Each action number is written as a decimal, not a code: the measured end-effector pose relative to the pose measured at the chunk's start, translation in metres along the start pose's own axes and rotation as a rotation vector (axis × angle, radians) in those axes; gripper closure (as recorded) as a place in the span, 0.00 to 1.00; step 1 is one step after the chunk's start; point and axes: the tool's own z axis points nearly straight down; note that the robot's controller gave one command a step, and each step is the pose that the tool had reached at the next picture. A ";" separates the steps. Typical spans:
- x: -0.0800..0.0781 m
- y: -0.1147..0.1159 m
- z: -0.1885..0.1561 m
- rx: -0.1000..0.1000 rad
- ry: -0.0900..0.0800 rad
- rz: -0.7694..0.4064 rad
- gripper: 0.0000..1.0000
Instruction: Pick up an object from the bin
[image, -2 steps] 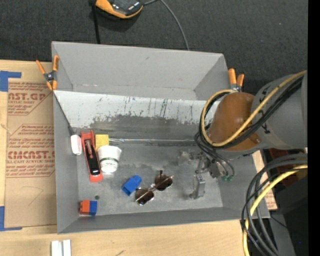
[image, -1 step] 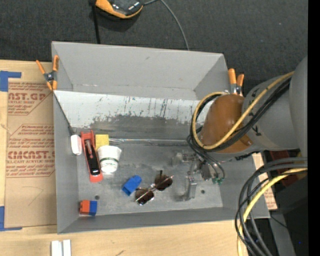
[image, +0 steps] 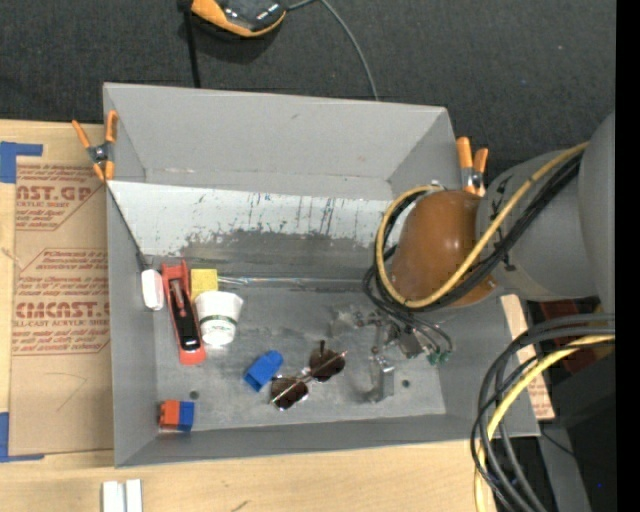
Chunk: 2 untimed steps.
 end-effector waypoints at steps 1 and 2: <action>-0.002 0.035 0.003 -0.006 -0.003 0.031 0.00; -0.010 0.076 0.006 -0.001 -0.002 -0.155 1.00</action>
Offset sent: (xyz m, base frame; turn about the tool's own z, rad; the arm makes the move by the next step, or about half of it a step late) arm -0.0136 0.0750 -0.0067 -0.1555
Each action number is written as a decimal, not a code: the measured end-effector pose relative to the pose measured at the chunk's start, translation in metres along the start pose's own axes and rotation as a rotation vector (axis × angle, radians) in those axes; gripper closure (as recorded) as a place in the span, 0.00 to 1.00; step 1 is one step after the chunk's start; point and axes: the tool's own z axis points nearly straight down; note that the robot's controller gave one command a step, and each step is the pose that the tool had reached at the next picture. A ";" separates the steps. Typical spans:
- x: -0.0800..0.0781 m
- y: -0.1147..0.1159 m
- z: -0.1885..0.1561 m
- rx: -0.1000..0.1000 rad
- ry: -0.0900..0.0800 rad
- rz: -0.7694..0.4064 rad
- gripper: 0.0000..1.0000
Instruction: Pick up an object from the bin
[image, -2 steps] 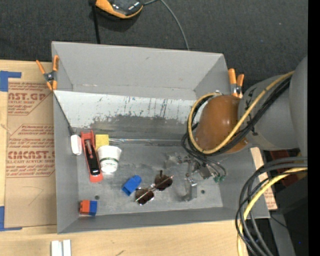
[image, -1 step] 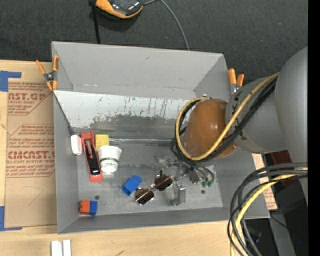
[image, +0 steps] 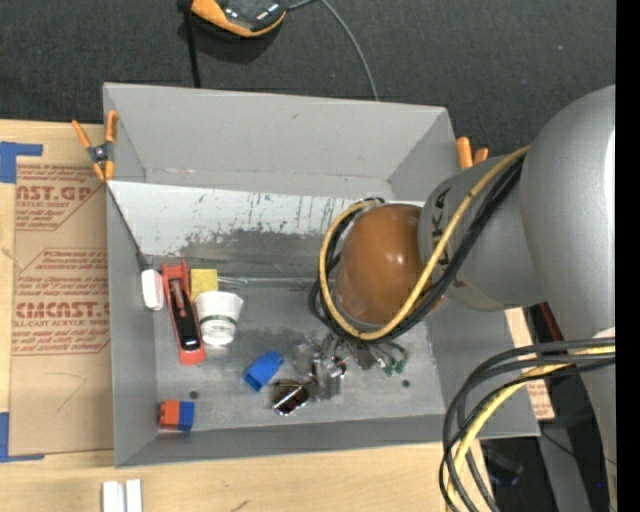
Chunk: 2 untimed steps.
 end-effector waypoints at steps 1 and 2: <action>0.000 0.000 0.000 0.000 0.000 0.000 1.00; 0.004 0.001 -0.018 -0.001 0.001 -0.009 1.00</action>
Offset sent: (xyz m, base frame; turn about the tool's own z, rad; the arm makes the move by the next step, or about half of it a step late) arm -0.0050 -0.0021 0.0263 -0.0141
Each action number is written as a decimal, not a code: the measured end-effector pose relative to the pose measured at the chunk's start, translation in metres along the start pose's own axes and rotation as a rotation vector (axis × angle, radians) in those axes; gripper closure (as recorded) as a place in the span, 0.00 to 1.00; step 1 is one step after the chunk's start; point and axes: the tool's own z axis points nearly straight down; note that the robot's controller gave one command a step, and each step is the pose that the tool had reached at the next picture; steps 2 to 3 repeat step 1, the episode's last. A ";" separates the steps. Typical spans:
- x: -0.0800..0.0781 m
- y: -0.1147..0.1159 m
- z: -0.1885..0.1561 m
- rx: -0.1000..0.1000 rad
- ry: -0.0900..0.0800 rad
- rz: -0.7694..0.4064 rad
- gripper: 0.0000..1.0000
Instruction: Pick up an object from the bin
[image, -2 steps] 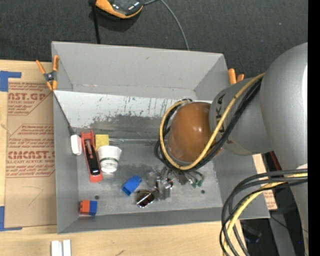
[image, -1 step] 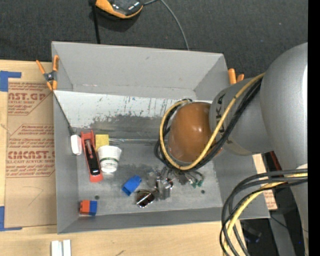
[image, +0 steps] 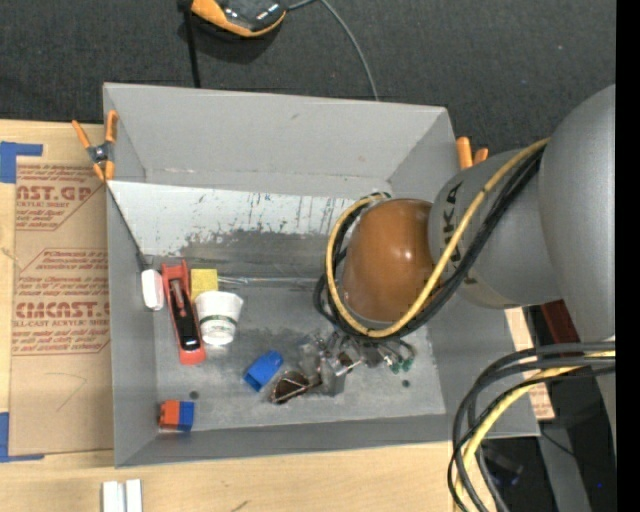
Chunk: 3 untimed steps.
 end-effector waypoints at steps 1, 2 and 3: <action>0.006 -0.004 -0.014 0.000 -0.002 -0.020 1.00; 0.006 -0.004 -0.014 0.000 -0.002 -0.020 1.00; 0.006 -0.004 -0.014 0.000 -0.002 -0.020 1.00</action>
Offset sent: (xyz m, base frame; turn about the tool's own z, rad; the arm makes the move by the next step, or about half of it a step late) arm -0.0015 -0.0102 0.0128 -0.0278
